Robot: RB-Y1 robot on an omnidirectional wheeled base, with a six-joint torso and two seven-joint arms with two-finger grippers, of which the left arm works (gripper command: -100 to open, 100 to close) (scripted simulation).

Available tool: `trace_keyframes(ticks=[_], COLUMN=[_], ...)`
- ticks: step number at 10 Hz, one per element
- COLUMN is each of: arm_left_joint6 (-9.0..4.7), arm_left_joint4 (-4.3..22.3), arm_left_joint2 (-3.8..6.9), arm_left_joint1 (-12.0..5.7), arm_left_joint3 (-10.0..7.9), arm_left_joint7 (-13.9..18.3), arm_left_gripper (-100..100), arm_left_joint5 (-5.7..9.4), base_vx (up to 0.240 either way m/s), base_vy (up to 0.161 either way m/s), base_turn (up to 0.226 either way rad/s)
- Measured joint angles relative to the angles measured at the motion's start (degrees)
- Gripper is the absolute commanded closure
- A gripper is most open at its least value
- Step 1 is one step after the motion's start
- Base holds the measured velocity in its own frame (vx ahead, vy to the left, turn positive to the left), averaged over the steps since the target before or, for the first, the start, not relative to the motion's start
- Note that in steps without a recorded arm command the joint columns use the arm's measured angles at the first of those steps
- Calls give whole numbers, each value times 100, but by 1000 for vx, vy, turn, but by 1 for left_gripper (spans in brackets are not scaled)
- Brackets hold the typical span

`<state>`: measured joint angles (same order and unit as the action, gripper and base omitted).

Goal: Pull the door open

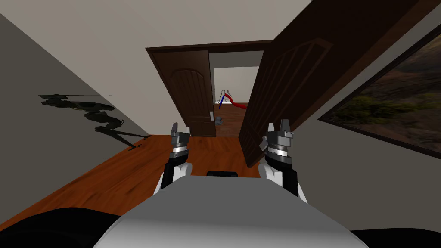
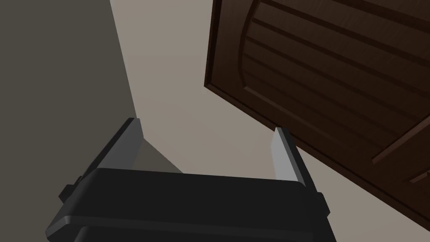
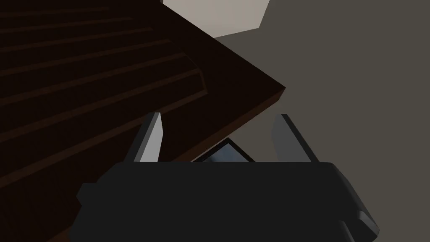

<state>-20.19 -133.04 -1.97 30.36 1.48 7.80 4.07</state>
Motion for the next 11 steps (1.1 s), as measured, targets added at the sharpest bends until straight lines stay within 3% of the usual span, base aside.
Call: trace_keyframes(ticks=[5,11], arm_left_joint6=[37,91], arm_left_joint4=[433,1303], arm_left_joint2=[207,468], arm_left_joint1=[-178,-554], arm_left_joint3=[-41,-131], arm_left_joint7=[-23,-70], arm_left_gripper=[-100,-100], arm_left_joint5=[-15,-43], base_vx=[161,169], base_vy=[6,19], base_turn=[-24,-37])
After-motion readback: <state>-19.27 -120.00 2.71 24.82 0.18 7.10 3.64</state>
